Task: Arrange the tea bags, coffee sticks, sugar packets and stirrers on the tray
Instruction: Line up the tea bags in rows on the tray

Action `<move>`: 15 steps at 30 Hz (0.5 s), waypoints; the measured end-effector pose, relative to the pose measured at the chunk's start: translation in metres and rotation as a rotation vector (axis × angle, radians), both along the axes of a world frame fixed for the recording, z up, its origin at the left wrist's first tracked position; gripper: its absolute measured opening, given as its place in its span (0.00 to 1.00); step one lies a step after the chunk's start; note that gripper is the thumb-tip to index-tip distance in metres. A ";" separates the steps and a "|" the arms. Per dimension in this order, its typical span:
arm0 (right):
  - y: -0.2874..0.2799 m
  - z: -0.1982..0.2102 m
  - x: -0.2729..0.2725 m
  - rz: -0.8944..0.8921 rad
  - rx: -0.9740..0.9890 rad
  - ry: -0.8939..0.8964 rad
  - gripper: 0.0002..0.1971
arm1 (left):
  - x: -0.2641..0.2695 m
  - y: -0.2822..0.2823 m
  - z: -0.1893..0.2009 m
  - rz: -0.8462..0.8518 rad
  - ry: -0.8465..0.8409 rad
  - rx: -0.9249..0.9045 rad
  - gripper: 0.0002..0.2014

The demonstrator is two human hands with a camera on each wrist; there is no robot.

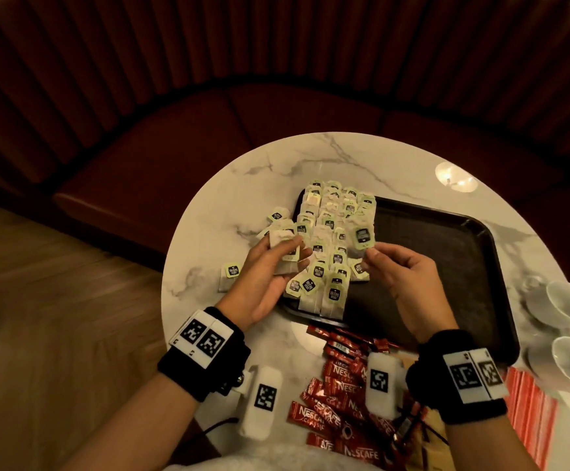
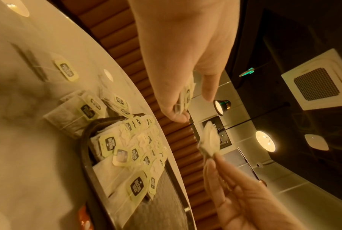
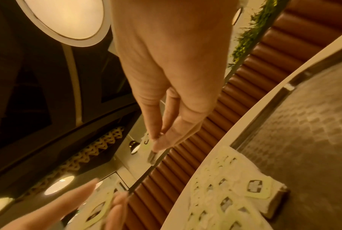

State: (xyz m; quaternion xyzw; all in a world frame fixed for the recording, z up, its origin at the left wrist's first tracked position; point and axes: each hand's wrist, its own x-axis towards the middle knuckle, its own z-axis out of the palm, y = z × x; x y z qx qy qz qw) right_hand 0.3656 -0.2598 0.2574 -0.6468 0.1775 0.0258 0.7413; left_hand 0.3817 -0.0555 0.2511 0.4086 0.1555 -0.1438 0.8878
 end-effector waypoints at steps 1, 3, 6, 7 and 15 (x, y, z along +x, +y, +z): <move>-0.007 -0.007 0.004 -0.041 0.002 0.028 0.09 | 0.001 0.002 -0.002 0.005 0.042 -0.012 0.10; -0.018 -0.021 0.012 -0.112 0.003 0.105 0.11 | 0.002 0.007 -0.004 0.003 0.105 -0.007 0.09; -0.026 -0.042 0.017 -0.133 -0.022 0.249 0.12 | 0.001 0.011 -0.006 0.001 0.140 0.034 0.08; -0.027 -0.047 0.018 -0.110 -0.059 0.297 0.11 | 0.001 0.013 -0.006 0.005 0.146 0.047 0.08; -0.029 -0.085 0.020 0.037 -0.415 0.407 0.12 | 0.001 0.017 -0.009 0.016 0.170 0.076 0.12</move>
